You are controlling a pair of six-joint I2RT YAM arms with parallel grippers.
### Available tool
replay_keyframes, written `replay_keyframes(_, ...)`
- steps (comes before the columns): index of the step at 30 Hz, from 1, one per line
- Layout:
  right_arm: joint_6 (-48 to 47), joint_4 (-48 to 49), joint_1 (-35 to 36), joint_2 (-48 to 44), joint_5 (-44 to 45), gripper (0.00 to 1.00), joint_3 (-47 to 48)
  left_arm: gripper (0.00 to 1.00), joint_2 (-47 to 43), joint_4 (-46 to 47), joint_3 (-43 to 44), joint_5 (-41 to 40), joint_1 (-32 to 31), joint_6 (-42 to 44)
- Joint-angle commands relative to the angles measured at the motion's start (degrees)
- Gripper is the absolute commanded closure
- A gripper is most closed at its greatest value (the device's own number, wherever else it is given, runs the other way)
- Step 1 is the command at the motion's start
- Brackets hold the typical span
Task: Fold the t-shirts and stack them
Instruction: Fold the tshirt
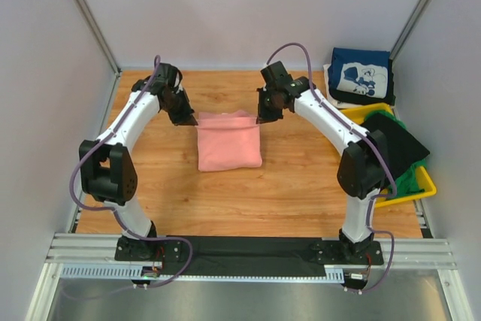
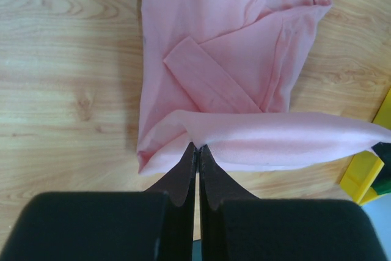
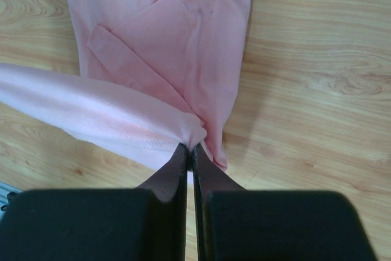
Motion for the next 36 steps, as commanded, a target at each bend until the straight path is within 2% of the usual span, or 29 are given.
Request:
replay_keyframes(1,-2.6,-1.4,-1.9,2.0,0.9,1.00,3.7,1.00,2.2,0.7,4.0,-0.7,1.2,2.1)
replay_keyframes(9,-3.2,-1.0,-4.6,8.9,-2.4,1.00,11.1,1.00,10.5,0.4,10.5,-1.4,2.4,2.4)
replay_keyframes(14,-3.7,-2.1,-6.1,16.5,-6.1,1.00,21.0,1.00,16.7,-0.4,16.1,-0.8,4.1,2.5)
replay_keyframes(18,-4.2,-0.5,-7.4,24.4,-6.9,0.99,29.2,0.95,25.6,-0.8,23.7,4.9,7.0,2.2)
replay_keyframes(19,-4.7,0.8,-7.6,26.1,-9.5,0.94,31.1,0.93,27.6,-2.8,28.6,6.0,7.8,1.7)
replay_keyframes(20,-5.7,3.8,-8.4,27.8,-10.6,0.62,34.8,0.87,30.3,-3.0,30.7,8.4,9.1,0.6)
replay_keyframes(21,-6.2,5.6,-8.9,31.0,-12.1,0.44,36.5,0.71,31.2,-2.3,33.7,9.5,9.7,0.6)
replay_keyframes(22,-6.3,7.1,-9.4,32.5,-14.4,0.32,37.8,0.39,32.0,-1.2,35.3,9.7,10.1,0.5)
replay_keyframes(23,-5.7,7.1,-10.7,33.8,-14.3,0.25,41.1,0.28,34.2,-2.0,37.6,10.8,10.3,0.9)
replay_keyframes(24,-5.3,6.9,-11.2,34.7,-16.0,0.25,41.4,0.24,35.5,-4.0,43.6,11.5,10.3,1.3)
replay_keyframes(25,-5.1,7.2,-11.8,33.9,-16.5,0.24,40.4,0.22,36.2,-9.1,46.1,11.3,11.8,1.8)
replay_keyframes(26,-5.0,7.5,-12.0,30.7,-16.3,0.24,36.0,0.21,35.0,-9.9,46.6,9.3,11.8,3.4)
replay_keyframes(28,-5.2,12.1,-11.8,25.6,-14.9,0.24,27.6,0.21,31.0,-7.0,40.3,7.6,11.6,5.2)
replay_keyframes(29,-5.1,14.4,-11.0,20.1,-14.9,0.24,23.3,0.21,26.0,-5.6,37.0,6.3,11.6,5.5)
replay_keyframes(30,-5.3,16.2,-10.4,17.8,-14.8,0.25,15.5,0.22,23.4,-4.1,30.2,5.8,11.5,5.7)
replay_keyframes(31,-5.4,18.1,-9.1,15.8,-14.8,0.26,13.1,0.24,18.4,-1.5,26.9,4.9,11.2,5.8)
replay_keyframes(33,-5.6,18.9,-7.8,11.7,-15.6,0.28,7.5,0.27,13.9,2.6,17.8,4.6,10.9,6.1)
replay_keyframes(34,-5.6,19.5,-7.1,10.9,-16.5,0.30,5.8,0.28,10.6,3.7,15.5,4.4,9.0,6.3)
replay_keyframes(36,-4.2,20.6,-5.7,9.3,-19.9,0.36,1.7,0.30,8.8,6.3,11.1,4.8,7.7,7.0)
